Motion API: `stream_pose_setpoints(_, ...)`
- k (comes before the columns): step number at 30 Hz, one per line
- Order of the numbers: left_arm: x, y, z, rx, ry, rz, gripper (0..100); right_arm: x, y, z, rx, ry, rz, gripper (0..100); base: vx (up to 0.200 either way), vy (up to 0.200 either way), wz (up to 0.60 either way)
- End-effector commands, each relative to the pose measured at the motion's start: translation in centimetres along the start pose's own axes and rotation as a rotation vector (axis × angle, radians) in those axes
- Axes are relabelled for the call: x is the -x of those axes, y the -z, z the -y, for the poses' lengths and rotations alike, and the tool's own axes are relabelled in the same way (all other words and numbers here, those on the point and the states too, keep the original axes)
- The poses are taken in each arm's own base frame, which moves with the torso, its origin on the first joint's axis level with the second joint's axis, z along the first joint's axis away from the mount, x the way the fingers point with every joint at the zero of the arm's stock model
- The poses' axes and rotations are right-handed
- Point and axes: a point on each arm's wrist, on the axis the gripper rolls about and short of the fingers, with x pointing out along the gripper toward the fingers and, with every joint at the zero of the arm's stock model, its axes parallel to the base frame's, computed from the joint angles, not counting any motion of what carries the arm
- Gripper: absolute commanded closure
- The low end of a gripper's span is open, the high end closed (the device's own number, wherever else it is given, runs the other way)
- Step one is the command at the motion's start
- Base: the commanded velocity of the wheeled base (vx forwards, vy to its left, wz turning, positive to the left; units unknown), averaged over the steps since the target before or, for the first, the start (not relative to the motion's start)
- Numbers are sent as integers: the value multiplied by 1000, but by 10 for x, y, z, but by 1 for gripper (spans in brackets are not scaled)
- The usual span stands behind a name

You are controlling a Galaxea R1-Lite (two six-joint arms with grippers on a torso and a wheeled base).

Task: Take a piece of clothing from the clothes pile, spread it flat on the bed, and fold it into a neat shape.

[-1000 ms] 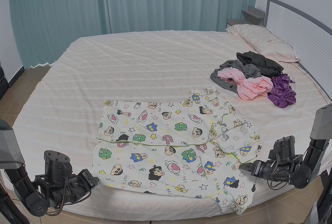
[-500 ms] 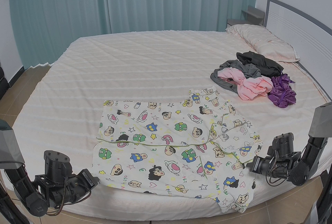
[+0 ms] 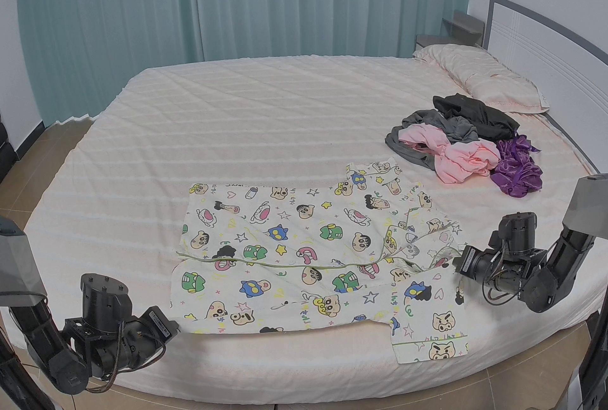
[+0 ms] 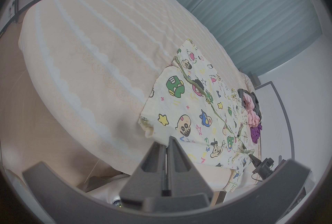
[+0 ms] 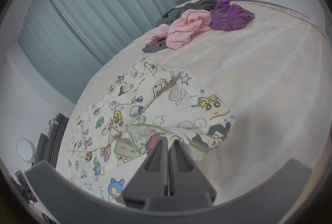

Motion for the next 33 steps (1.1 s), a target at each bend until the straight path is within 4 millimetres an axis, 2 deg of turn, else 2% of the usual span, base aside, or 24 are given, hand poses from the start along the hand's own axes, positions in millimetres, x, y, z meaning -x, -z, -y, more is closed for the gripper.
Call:
stream_pose_setpoints(1,-5,0,-1,2,-14,-5,100,-15,0,0,6,-1,-4,100,0,0,0)
stream_pose_setpoints(2,-6,0,-1,4,-17,-7,100,-20,4,3,16,10,-31,0,0,0,0)
stream_pose_setpoints(7,-8,0,0,4,-16,-12,100,-19,8,8,19,22,-44,0,0,0,0)
stream_pose_setpoints(12,-8,0,0,5,-15,-13,100,3,-4,12,1,30,-9,0,0,0,0)
stream_pose_setpoints(19,-7,0,0,4,-14,-12,100,26,-4,19,-4,47,4,0,0,0,0)
stream_pose_setpoints(24,-7,0,-1,4,-15,-13,100,50,-4,16,-5,10,4,0,0,0,0)
stream_pose_setpoints(28,-6,0,0,3,-10,-12,100,69,11,17,4,-32,-64,0,0,0,0)
stream_pose_setpoints(33,-5,1,-1,2,-13,-15,100,80,37,27,55,-49,-203,0,0,0,0)
